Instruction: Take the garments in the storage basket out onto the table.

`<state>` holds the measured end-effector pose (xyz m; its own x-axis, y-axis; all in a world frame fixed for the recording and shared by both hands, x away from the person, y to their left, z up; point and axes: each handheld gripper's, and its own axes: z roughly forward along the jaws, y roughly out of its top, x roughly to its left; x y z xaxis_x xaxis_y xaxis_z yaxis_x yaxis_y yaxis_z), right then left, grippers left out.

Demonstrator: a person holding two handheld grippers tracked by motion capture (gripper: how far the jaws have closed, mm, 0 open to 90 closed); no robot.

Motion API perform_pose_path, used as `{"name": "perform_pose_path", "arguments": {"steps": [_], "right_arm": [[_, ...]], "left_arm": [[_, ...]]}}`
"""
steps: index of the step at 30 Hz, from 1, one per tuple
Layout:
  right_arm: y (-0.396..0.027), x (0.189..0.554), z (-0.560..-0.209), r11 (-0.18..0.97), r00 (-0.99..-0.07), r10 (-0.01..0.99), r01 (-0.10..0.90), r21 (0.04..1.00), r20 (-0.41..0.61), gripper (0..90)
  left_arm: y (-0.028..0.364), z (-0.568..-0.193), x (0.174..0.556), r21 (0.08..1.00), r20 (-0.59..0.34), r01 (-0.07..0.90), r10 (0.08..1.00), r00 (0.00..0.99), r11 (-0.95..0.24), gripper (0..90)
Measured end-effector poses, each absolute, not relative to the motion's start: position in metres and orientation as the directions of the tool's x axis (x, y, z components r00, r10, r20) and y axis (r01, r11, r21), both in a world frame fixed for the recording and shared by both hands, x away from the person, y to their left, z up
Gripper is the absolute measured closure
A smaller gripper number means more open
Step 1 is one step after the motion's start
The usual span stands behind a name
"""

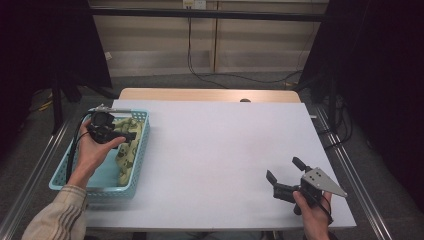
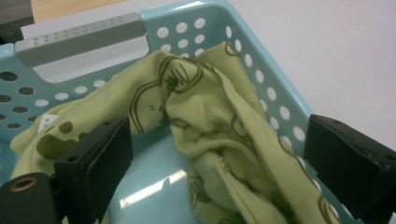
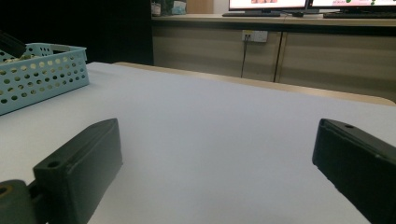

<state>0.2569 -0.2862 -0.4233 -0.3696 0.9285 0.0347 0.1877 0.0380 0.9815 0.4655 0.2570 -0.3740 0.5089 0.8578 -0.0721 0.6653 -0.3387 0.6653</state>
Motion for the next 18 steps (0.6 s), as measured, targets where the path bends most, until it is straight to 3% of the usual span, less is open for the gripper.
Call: {"name": "perform_pose_path", "arguments": {"steps": [18], "right_arm": [[-0.286, 0.256, -0.423, 0.042, -0.369, 0.929, 0.193, 0.980, 0.033, 0.8]], "left_arm": [[0.250, -0.404, 0.482, 0.610, -0.103, 0.714, 0.860, 0.500, -0.343, 8.0]]}}
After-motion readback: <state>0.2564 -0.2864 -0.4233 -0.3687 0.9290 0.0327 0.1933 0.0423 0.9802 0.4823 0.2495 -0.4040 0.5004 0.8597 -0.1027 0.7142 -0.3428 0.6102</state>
